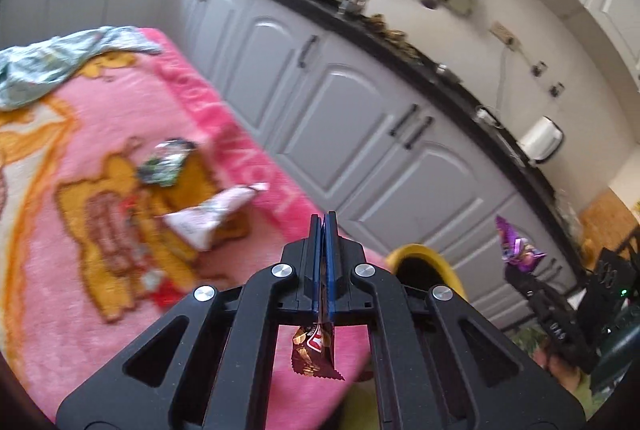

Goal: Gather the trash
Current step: 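Carry both items over the yellow bin and open both tools to drop them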

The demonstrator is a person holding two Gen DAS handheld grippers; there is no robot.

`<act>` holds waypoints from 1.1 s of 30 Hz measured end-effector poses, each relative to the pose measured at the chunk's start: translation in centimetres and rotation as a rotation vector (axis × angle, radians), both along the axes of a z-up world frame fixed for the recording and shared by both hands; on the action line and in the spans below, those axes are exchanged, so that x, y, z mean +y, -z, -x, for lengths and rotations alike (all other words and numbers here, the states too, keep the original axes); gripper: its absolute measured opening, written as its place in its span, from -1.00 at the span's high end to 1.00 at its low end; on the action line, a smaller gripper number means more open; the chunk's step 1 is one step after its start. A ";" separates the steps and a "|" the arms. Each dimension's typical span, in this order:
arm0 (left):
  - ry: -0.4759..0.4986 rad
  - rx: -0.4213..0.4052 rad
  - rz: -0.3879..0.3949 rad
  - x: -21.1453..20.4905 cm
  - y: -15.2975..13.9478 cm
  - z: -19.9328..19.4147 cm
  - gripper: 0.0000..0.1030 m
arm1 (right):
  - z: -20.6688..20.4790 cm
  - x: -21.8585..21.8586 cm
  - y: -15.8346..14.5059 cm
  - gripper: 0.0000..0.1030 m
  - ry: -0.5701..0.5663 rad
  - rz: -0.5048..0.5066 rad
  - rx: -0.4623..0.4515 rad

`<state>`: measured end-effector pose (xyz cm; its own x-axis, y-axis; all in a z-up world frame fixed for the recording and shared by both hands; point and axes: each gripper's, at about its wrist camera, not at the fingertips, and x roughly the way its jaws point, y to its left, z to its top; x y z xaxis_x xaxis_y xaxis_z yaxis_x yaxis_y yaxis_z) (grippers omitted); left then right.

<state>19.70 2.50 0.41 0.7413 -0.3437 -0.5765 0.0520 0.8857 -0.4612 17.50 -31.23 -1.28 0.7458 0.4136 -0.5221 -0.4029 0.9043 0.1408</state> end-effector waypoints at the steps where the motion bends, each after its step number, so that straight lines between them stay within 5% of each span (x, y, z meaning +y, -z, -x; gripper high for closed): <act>1: 0.014 -0.003 0.000 -0.7 -0.2 -0.2 1.00 | 0.2 -0.3 0.0 0.70 0.006 -0.002 0.000; 12: 0.201 -0.019 -0.007 -11.1 -0.2 -2.8 1.00 | 1.9 -5.3 1.3 0.70 0.109 -0.023 0.030; 28: 0.379 0.035 -0.068 -23.6 4.5 -7.1 1.00 | 0.6 -11.2 7.6 0.68 0.245 -0.050 0.215; 31: 0.374 0.054 -0.081 -24.1 5.3 -7.6 0.99 | 0.3 -11.8 8.4 0.24 0.269 -0.063 0.239; 33: 0.367 0.067 -0.085 -23.9 5.8 -7.9 0.79 | 0.2 -12.1 8.5 -0.01 0.284 -0.071 0.238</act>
<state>27.61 -21.45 -5.37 0.5379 -0.5283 -0.6570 0.3448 0.8490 -0.4003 17.31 -43.34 -9.75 0.6972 0.2495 -0.6721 -0.0862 0.9599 0.2669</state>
